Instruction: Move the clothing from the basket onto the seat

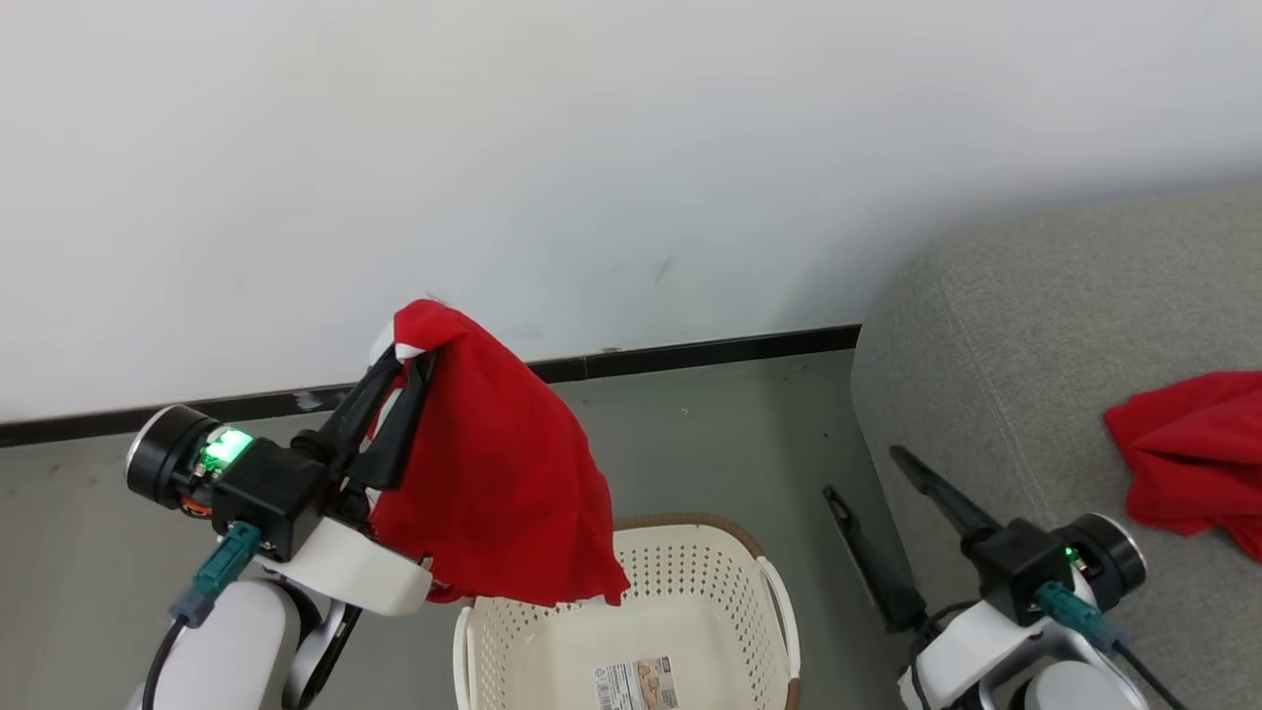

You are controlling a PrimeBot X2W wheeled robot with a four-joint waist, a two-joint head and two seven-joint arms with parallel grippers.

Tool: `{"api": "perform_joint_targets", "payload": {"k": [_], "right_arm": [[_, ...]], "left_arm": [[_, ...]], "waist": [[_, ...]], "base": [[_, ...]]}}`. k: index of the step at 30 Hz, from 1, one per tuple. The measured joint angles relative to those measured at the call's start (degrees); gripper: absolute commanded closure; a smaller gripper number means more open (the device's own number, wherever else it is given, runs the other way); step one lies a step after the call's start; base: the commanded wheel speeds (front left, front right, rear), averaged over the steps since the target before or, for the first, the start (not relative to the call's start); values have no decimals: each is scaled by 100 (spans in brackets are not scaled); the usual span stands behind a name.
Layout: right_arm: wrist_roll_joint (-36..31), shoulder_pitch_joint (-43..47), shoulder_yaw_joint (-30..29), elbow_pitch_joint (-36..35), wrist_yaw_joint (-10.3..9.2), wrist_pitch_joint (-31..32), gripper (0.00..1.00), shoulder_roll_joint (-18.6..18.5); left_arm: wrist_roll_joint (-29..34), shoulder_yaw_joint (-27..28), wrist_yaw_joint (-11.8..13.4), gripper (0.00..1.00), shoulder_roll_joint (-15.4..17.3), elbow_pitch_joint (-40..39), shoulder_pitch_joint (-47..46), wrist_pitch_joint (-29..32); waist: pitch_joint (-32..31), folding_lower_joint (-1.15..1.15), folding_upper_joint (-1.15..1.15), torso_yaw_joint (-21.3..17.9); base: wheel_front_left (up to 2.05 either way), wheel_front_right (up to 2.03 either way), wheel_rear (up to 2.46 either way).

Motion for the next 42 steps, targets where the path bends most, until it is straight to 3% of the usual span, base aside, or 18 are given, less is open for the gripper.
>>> {"api": "perform_joint_targets", "payload": {"k": [10,23,37,38,40,41,42], "right_arm": [[127,-204,1362,490,0,1,0,-245],[504,-1212,2512,1414,0,1,0,4],[862,-1907,2961,1697,0,1,0,148],[858,-1967,2950,1690,0,1,52,155],[856,-2080,2944,1690,0,1,74,166],[855,-2117,2947,1700,0,1,94,172],[855,-2144,2950,1712,0,1,100,179]], "left_arm": [[-26,-283,-59,100,-46,-415,77,360],[-156,-668,-109,100,-229,-808,137,733],[-159,-901,-114,100,-313,-1147,165,987],[-167,-903,-129,100,-315,-1150,166,990],[-203,-903,-135,100,-320,-1155,179,1010],[-211,-900,-135,100,-324,-1156,188,1033],[-222,-898,-134,100,-330,-1154,198,1035]], "waist": [[-403,0,0,132],[-575,0,0,307],[-610,0,0,567],[-610,0,0,578],[-608,0,0,597],[-607,0,0,603],[-607,0,0,608]], "base": [[0,0,0],[0,0,0],[0,0,0],[0,0,0],[0,0,0],[0,0,0],[0,0,0]]}}
